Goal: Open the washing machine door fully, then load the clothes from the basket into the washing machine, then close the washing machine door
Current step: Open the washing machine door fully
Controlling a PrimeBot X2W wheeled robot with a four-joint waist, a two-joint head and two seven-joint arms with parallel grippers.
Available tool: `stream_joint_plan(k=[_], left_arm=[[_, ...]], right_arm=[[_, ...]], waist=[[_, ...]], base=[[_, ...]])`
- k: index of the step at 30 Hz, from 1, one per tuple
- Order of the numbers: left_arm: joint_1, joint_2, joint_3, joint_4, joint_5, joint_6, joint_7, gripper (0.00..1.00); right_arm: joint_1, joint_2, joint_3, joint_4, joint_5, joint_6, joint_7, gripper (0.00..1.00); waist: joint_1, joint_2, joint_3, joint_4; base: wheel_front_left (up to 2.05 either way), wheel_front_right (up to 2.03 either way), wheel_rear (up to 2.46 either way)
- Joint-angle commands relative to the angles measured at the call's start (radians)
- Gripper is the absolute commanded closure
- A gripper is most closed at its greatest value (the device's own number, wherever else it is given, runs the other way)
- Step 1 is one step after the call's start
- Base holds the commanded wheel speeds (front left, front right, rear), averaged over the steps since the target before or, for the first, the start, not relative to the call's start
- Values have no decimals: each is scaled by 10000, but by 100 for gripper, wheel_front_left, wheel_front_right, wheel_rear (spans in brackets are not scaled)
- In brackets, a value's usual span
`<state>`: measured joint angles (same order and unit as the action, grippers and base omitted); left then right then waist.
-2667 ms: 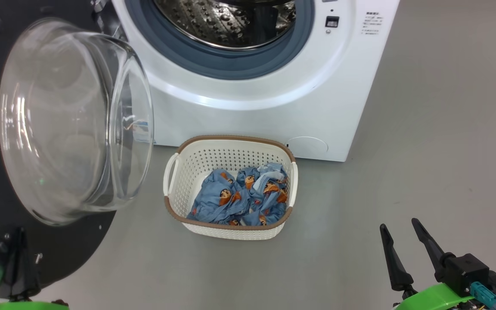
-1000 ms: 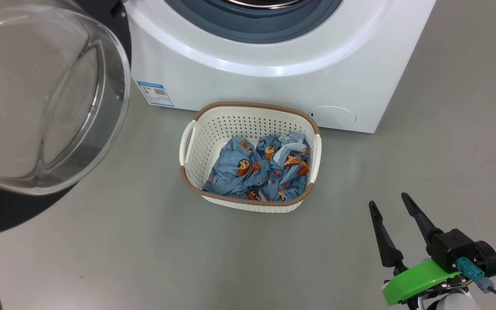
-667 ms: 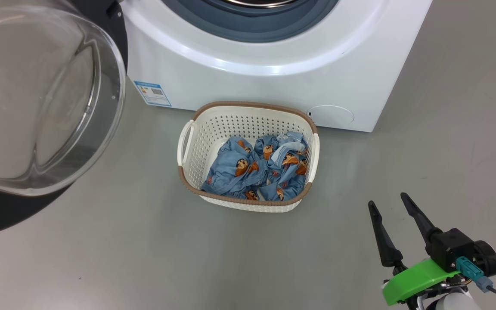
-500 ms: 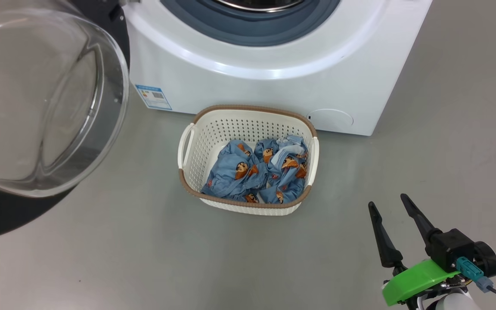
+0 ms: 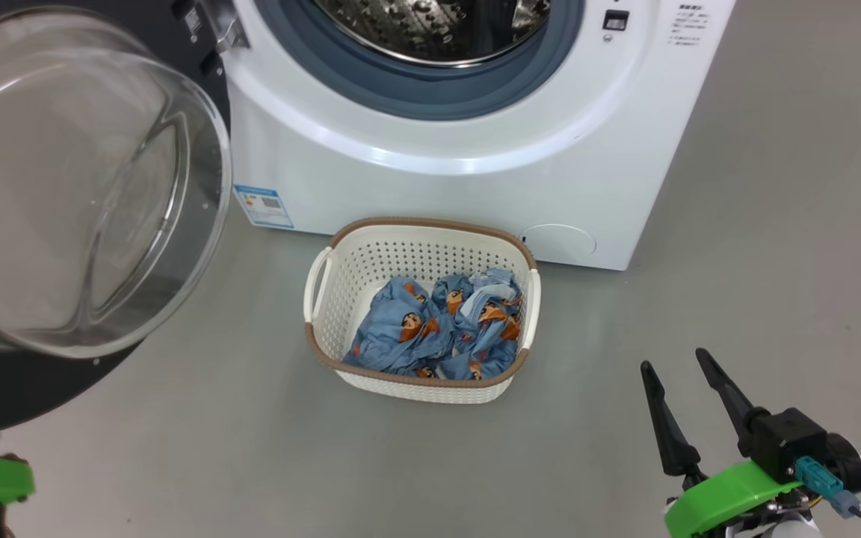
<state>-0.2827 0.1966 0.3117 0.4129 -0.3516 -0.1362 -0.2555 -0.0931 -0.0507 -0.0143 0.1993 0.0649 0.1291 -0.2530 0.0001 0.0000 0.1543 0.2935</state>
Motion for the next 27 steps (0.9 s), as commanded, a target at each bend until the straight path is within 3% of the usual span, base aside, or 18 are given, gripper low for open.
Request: stream_joint_plan(k=[1,27], left_arm=[[145,370,132,-491,56,55,-63,0],[2466,-160,-1647,-2877,244,55,-63,0]], right_arm=[[75,5,299,-275,121,16,-84,0],[792,5,622,-877,534,16,-87,0]], waist=[[0,0,-119,-124],[0,0,-873,-1752]], base=[[0,0,0],[0,0,0]])
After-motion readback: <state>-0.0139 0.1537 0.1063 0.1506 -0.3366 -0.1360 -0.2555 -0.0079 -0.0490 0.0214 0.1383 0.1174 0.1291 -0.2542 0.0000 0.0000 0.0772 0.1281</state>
